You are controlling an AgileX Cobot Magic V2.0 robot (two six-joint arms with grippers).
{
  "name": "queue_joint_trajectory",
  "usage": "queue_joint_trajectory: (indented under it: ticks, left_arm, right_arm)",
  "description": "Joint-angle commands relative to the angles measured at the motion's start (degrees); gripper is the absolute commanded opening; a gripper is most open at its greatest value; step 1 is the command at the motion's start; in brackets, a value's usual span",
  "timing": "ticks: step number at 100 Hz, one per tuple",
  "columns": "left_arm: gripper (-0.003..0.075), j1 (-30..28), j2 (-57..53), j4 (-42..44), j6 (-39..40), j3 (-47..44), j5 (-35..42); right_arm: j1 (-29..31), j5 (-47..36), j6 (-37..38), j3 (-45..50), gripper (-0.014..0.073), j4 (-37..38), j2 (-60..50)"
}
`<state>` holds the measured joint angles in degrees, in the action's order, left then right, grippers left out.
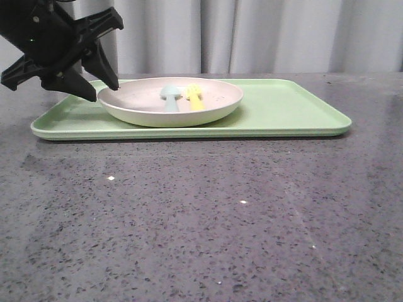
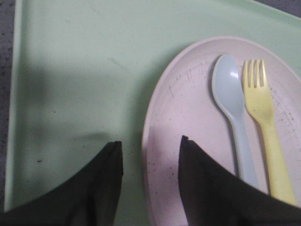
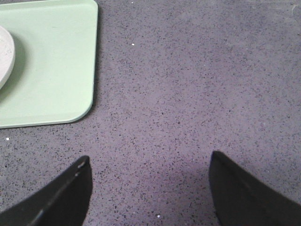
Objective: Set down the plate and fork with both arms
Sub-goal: 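Carry the plate over the green tray and lower it, releasing, then withdraw the left gripper upward away from the tray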
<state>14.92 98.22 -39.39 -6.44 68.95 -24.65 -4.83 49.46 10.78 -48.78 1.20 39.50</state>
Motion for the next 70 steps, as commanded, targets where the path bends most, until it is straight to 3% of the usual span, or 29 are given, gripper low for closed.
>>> queue_joint_trajectory:
  ticks: [1, 31, 70]
  left_arm:
    - [0.0295, 0.51, -4.67, 0.79, 0.39, 1.9, 1.95]
    - [0.0295, 0.51, -15.08, 9.19, 0.39, 1.64, -2.64]
    - [0.0295, -1.91, -29.17, 16.16, 0.39, -3.94, -6.03]
  right_arm:
    - [0.35, -3.05, -0.65, -1.95, 0.0527, 0.25, 0.19]
    - [-2.87, -0.53, -0.65, -4.1, 0.0527, 0.18, 4.86]
    - [-11.46, 1.07, -0.76, -14.39, 0.0527, 0.18, 17.28]
